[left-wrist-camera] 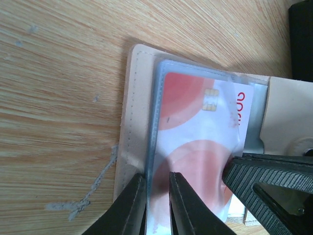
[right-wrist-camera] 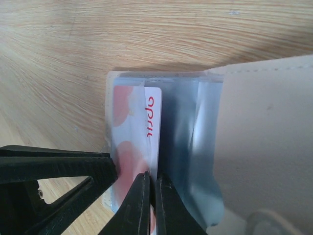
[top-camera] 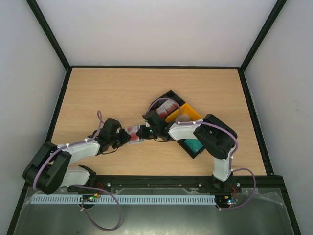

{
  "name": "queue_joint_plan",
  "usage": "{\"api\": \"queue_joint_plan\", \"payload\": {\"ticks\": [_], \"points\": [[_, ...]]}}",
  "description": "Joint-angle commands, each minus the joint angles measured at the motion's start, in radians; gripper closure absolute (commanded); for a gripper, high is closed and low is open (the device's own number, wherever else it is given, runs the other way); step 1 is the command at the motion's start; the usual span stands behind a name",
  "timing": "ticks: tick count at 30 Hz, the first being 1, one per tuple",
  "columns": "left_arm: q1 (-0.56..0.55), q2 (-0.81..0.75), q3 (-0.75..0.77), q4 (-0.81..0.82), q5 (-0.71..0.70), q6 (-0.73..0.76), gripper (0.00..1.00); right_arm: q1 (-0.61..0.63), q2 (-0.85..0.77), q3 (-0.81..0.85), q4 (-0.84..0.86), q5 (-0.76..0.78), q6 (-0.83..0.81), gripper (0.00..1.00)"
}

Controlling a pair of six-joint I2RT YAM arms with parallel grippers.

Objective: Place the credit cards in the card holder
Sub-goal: Insert the credit card into the card holder.

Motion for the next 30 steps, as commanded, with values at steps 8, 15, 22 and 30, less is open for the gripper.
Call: {"api": "queue_joint_plan", "payload": {"ticks": [8,15,22,30], "points": [[-0.004,-0.022,-0.007,-0.05,0.029,0.039,0.83,0.02,-0.035,0.02,-0.055,0.067,-0.03,0.75],[0.001,-0.064,0.011,-0.099,0.009,0.046,0.77,0.02,-0.124,0.032,-0.163,0.193,-0.066,0.61],[0.003,-0.118,0.022,-0.086,0.026,0.037,0.69,0.02,-0.121,0.05,-0.209,0.171,-0.141,0.68],[0.006,-0.109,0.018,-0.047,0.006,0.005,0.71,0.021,-0.054,0.061,-0.209,0.037,-0.212,0.78]]}}
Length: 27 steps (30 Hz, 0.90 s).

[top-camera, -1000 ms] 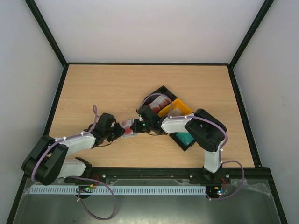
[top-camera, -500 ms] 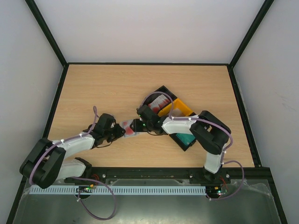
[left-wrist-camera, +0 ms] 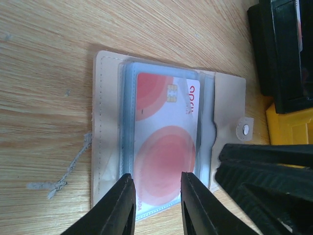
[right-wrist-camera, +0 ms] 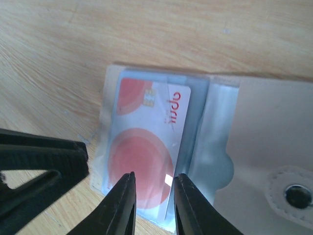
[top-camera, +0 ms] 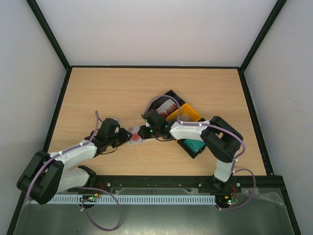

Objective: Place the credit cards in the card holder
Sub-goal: Insert the credit card into the card holder.

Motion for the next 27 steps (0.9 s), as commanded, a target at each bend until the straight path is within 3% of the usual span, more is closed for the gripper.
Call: {"api": "queue_joint_plan", "payload": {"ticks": [1,13,23,27], "points": [[0.004,0.013,0.009,0.026,-0.006,-0.021,0.71,0.006,0.043,0.023,-0.043,-0.062,-0.064,0.79],[0.004,0.085,0.011,0.078,0.023,-0.025,0.68,0.006,0.089,-0.008,-0.068,-0.021,-0.072,0.98],[0.004,0.063,0.023,0.025,-0.01,-0.036,0.68,0.005,0.085,-0.029,-0.07,-0.001,-0.068,0.98],[0.004,0.015,0.027,-0.007,-0.027,-0.04,0.68,0.004,0.01,-0.05,-0.046,-0.009,-0.068,0.9]]}}
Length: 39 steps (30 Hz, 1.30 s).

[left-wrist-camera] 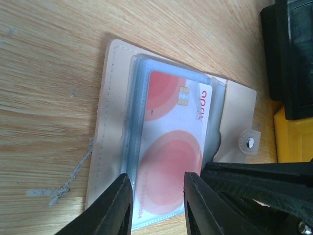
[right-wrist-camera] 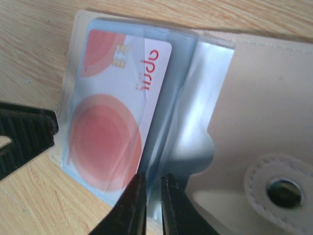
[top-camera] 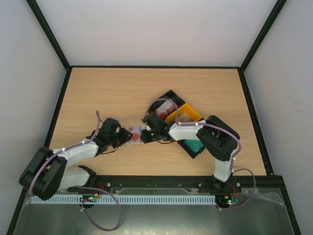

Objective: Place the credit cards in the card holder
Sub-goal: Insert the credit card into the card holder.

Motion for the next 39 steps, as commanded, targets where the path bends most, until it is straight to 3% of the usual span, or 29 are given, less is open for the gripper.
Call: {"api": "queue_joint_plan", "payload": {"ticks": [1,3,6,14,20,26,35,39], "points": [[0.004,-0.054,0.027,-0.054,-0.034,-0.008,0.68,0.006,-0.065,-0.036,-0.029,0.025,-0.012,0.86],[0.004,-0.062,0.03,-0.065,-0.042,-0.004,0.68,0.005,-0.075,-0.03,-0.032,0.017,-0.015,0.79],[0.004,-0.061,0.033,-0.075,-0.056,0.003,0.68,0.006,-0.082,-0.026,-0.033,0.02,-0.013,0.77],[0.004,-0.053,0.034,-0.063,-0.041,0.008,0.68,0.006,-0.067,-0.017,-0.012,-0.01,-0.009,0.81],[0.004,-0.036,0.028,-0.037,-0.013,0.01,0.68,0.005,-0.005,0.006,-0.017,-0.026,-0.015,0.93],[0.004,-0.003,0.024,-0.017,0.001,0.011,0.69,0.006,0.019,-0.001,-0.015,-0.029,-0.011,0.95],[0.004,-0.01,0.023,-0.032,-0.018,0.012,0.72,0.006,-0.085,-0.028,0.014,0.001,0.009,0.83],[0.004,-0.007,0.023,-0.035,-0.025,0.01,0.73,0.006,-0.075,-0.008,0.02,-0.04,-0.016,0.83]]}}
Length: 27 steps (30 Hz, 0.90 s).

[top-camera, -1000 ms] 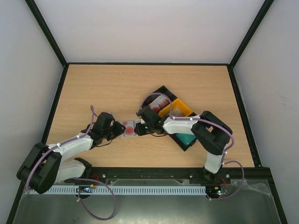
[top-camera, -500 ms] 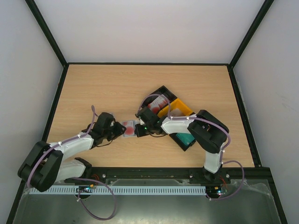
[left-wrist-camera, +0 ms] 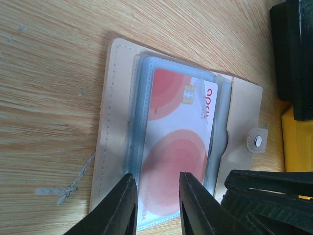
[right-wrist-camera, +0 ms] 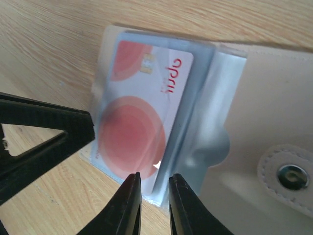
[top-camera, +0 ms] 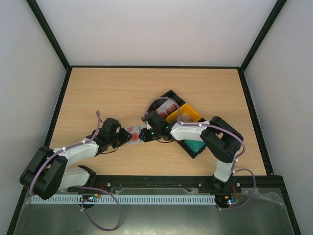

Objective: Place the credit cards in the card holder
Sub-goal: Insert the credit card into the card holder.

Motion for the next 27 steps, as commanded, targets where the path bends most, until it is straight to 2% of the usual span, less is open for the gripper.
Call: {"api": "queue_joint_plan", "payload": {"ticks": [1,5,9,27], "points": [[0.004,0.001,0.016,-0.006,-0.013,0.007,0.73,0.006,-0.013,0.02,0.012,-0.02,-0.022,0.84],[0.004,0.003,0.017,-0.007,-0.015,0.007,0.73,0.005,0.051,0.041,0.001,-0.037,-0.021,0.92],[0.004,0.002,0.015,-0.007,-0.013,0.006,0.74,0.006,0.086,0.037,0.001,-0.035,-0.018,0.96],[0.004,0.005,0.011,-0.015,-0.018,0.013,0.65,0.006,0.131,0.002,-0.011,0.065,0.07,0.98]]}}
